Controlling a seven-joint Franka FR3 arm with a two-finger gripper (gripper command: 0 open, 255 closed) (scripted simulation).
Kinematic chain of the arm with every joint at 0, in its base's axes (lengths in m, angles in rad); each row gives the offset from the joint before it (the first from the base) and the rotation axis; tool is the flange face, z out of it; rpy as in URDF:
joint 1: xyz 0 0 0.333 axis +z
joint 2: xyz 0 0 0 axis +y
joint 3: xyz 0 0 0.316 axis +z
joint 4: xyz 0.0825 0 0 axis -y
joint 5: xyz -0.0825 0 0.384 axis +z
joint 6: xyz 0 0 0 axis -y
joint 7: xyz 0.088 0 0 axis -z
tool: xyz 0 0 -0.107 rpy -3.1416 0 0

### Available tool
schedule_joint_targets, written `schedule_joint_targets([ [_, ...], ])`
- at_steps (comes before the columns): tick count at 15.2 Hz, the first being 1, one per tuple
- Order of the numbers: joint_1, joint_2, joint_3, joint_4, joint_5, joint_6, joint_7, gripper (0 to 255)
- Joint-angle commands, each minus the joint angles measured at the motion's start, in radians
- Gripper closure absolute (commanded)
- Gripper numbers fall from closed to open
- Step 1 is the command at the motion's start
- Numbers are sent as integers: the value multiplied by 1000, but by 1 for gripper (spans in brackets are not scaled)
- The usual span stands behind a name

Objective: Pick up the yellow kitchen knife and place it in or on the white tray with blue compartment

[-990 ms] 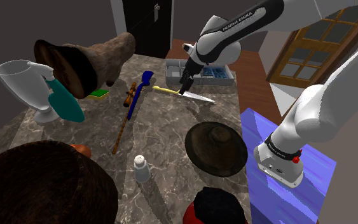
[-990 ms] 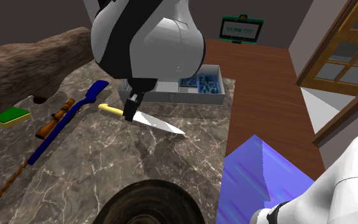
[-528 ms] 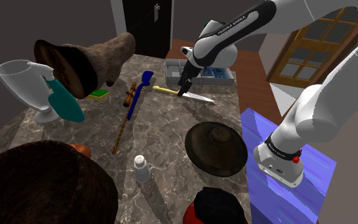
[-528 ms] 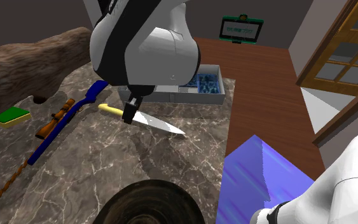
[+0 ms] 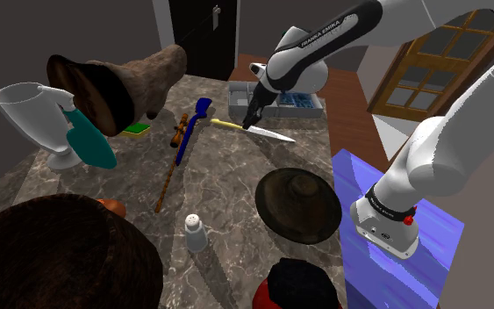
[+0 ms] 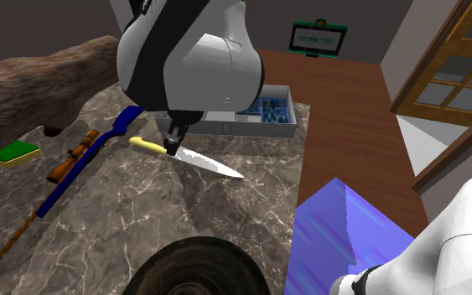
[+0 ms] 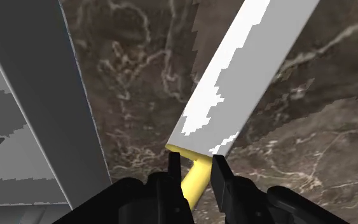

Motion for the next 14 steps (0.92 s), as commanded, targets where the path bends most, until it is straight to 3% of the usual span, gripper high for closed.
schedule_joint_targets([
  [1,-1,7,-2,-8,1,-4,-2,255],
  [5,2,24,-4,-12,23,14,-26,255],
  [11,-16,-46,2,12,-62,-72,63,255],
  [12,-12,-37,2,7,-50,-56,51,255],
  [13,-12,-37,2,7,-50,-56,51,0],
  [14,-47,13,46,156,-346,-277,182,0],
])
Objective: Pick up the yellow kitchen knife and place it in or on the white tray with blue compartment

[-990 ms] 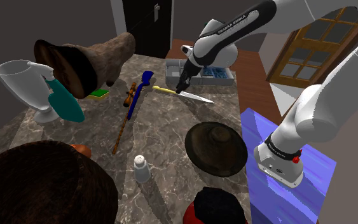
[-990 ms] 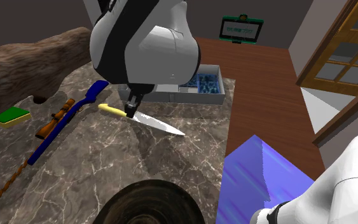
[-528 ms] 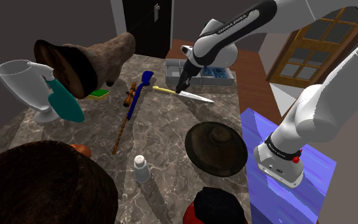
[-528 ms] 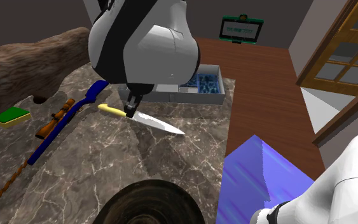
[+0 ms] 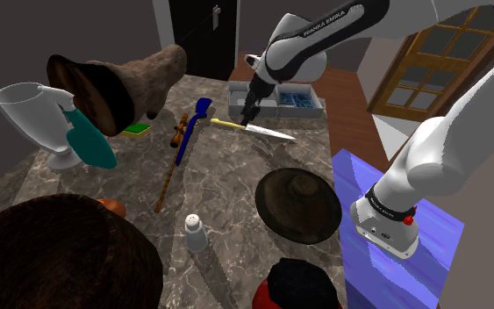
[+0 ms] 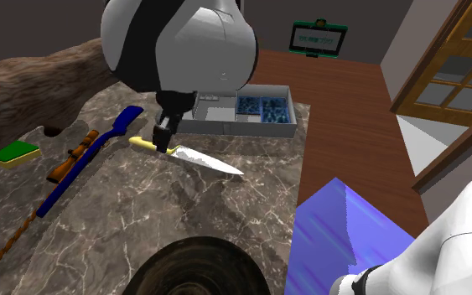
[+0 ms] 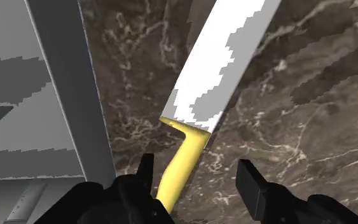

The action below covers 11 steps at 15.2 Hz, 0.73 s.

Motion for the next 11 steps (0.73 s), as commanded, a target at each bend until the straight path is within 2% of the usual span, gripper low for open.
schedule_joint_targets([
  [1,-28,91,66,222,-406,-339,127,0],
  [8,-11,148,55,186,-411,-247,131,0],
  [11,-10,153,55,184,-411,-239,131,0],
])
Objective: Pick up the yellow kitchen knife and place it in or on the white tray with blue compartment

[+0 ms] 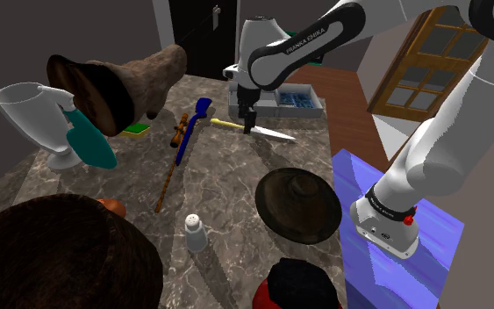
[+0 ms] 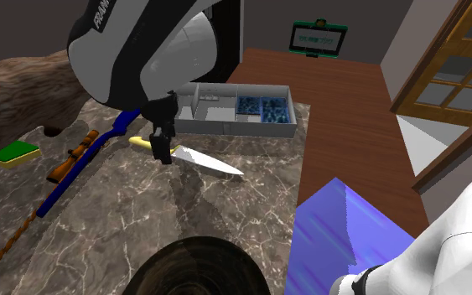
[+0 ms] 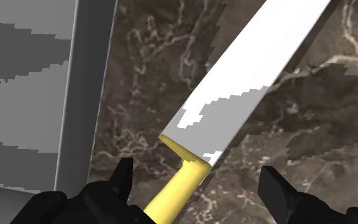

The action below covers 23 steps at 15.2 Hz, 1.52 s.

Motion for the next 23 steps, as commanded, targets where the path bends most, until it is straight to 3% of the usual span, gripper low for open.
schedule_joint_targets([
  [1,0,1,0,-2,0,3,1,0],
  [5,0,1,0,-2,0,3,1,0],
  [6,0,1,0,-2,0,3,1,255],
  [15,0,1,0,-2,0,3,1,255],
  [23,-1,-60,-1,43,4,-103,1,255],
])
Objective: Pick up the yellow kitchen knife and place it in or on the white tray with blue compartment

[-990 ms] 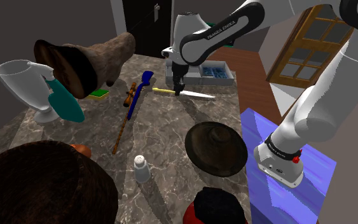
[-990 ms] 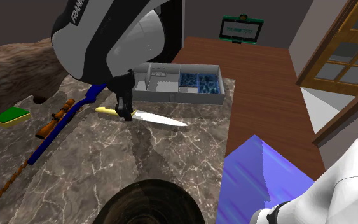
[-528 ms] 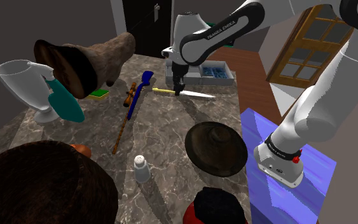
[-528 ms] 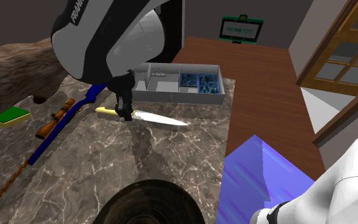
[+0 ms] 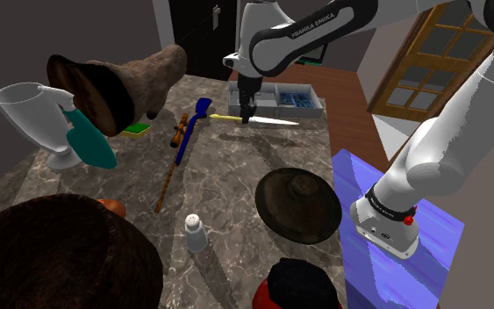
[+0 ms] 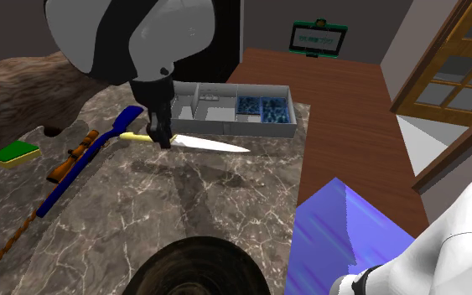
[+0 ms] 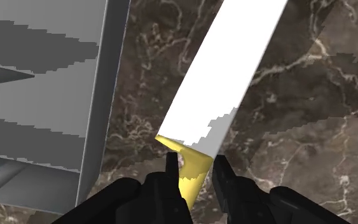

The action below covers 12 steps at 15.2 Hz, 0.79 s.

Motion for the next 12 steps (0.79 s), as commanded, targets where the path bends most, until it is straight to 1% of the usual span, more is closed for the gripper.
schedule_joint_targets([
  [1,0,-15,0,11,1,-26,1,255],
  [12,-1,-76,-2,97,3,-173,5,255],
])
